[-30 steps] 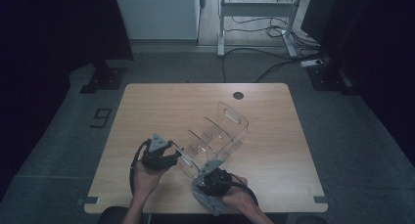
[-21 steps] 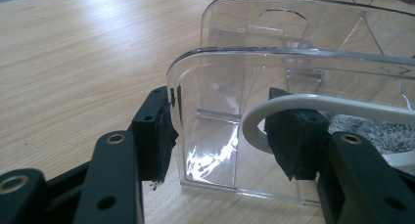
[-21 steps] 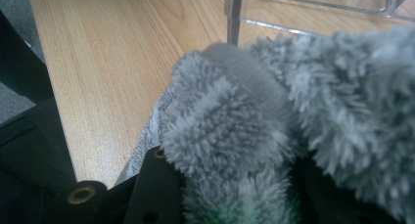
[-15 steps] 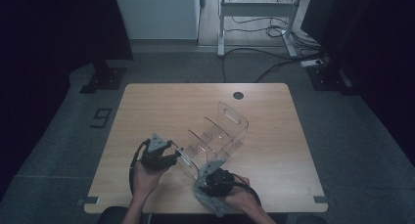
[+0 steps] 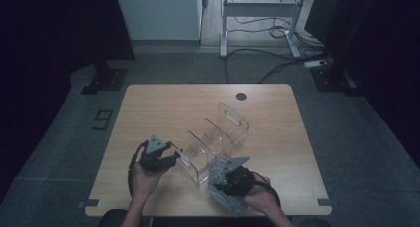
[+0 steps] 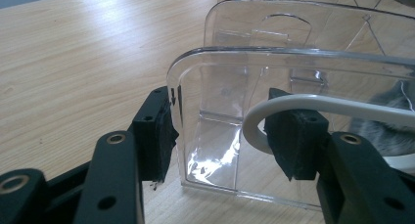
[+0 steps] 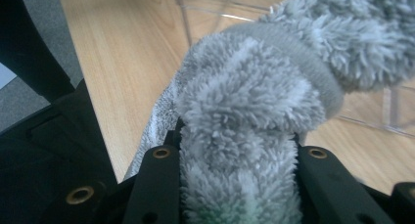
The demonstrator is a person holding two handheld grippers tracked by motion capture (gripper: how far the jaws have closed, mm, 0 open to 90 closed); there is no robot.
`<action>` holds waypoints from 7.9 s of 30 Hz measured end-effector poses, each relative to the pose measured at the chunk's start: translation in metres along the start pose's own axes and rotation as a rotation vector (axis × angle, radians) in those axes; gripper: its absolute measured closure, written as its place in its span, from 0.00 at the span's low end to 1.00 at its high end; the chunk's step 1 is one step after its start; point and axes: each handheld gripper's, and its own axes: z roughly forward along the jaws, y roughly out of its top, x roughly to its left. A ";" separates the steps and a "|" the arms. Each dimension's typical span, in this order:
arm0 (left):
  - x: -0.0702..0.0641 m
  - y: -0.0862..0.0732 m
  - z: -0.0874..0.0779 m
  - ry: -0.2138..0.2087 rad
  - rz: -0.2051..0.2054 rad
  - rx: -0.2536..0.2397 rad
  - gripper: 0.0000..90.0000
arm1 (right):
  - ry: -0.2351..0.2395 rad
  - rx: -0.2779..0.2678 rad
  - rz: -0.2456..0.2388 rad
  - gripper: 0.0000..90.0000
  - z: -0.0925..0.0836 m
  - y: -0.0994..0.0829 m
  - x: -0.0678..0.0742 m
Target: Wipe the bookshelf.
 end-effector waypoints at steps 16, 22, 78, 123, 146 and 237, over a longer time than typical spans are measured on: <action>0.003 -0.003 -0.001 -0.010 -0.008 -0.011 0.51 | -0.129 -0.064 0.100 0.73 -0.051 -0.011 -0.043; 0.004 -0.003 -0.001 -0.013 -0.009 -0.013 0.51 | -0.184 -0.072 0.157 0.72 -0.066 -0.022 -0.062; 0.008 -0.007 -0.011 -0.055 -0.022 -0.018 0.16 | -0.360 -0.046 0.337 0.19 -0.095 -0.092 -0.141; -0.001 -0.034 0.014 -0.031 0.013 0.135 0.00 | -0.005 -0.158 0.152 0.17 -0.030 0.001 -0.156; 0.033 -0.026 0.014 0.010 -0.079 0.128 0.00 | 0.022 -0.114 0.129 0.17 -0.038 -0.011 -0.125; 0.043 0.012 -0.025 0.110 -0.051 0.094 0.91 | -0.254 0.198 0.226 0.15 -0.037 -0.099 -0.139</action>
